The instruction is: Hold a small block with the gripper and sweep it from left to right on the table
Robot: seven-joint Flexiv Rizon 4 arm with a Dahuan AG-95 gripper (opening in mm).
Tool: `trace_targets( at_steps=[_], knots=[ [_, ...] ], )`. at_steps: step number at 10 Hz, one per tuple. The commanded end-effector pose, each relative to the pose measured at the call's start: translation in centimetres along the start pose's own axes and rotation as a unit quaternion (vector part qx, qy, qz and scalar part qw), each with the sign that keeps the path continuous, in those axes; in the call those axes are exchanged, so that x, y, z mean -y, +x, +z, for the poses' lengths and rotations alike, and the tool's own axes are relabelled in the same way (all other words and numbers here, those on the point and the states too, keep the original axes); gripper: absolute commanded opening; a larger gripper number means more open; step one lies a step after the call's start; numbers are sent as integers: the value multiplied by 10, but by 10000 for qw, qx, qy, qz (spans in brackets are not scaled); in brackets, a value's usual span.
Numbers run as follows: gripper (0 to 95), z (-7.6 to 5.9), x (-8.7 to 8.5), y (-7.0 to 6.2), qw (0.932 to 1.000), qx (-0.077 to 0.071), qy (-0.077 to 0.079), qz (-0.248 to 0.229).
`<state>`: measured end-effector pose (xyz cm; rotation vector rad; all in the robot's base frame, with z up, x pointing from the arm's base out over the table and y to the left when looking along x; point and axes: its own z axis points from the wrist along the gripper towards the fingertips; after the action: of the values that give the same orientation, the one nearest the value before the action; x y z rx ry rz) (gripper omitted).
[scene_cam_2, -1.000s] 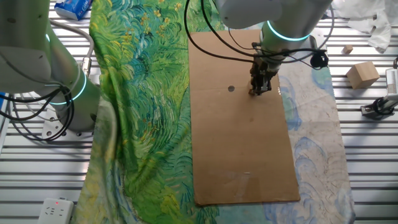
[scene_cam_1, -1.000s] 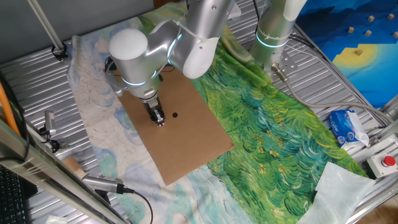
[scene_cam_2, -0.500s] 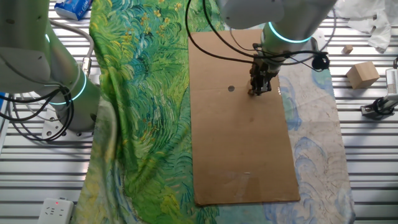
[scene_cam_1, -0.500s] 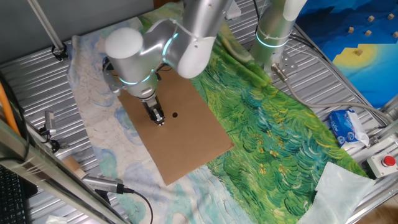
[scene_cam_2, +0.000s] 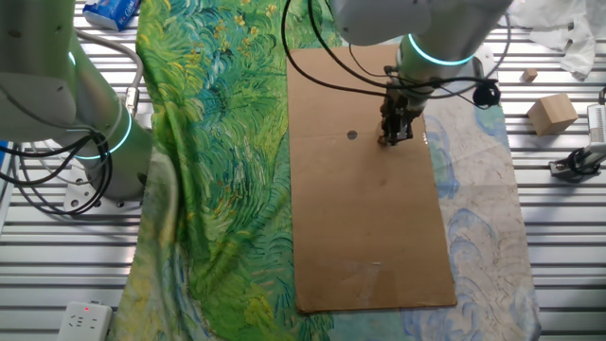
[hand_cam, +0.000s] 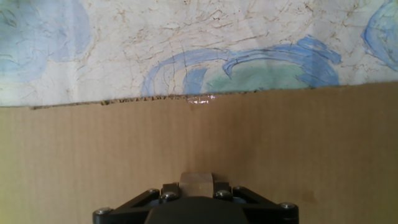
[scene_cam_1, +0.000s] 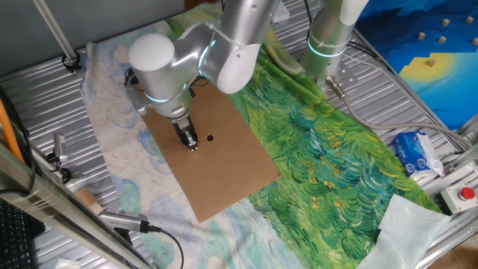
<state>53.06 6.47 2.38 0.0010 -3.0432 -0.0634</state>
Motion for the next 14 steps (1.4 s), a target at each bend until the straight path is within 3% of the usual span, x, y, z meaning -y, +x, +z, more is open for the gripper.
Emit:
trace_targets(
  at_steps=[1, 14],
  knots=[
    [0, 28, 1, -3, 10000, 1, 6, 64],
    [0, 28, 1, -3, 9991, 82, -47, 404]
  ],
)
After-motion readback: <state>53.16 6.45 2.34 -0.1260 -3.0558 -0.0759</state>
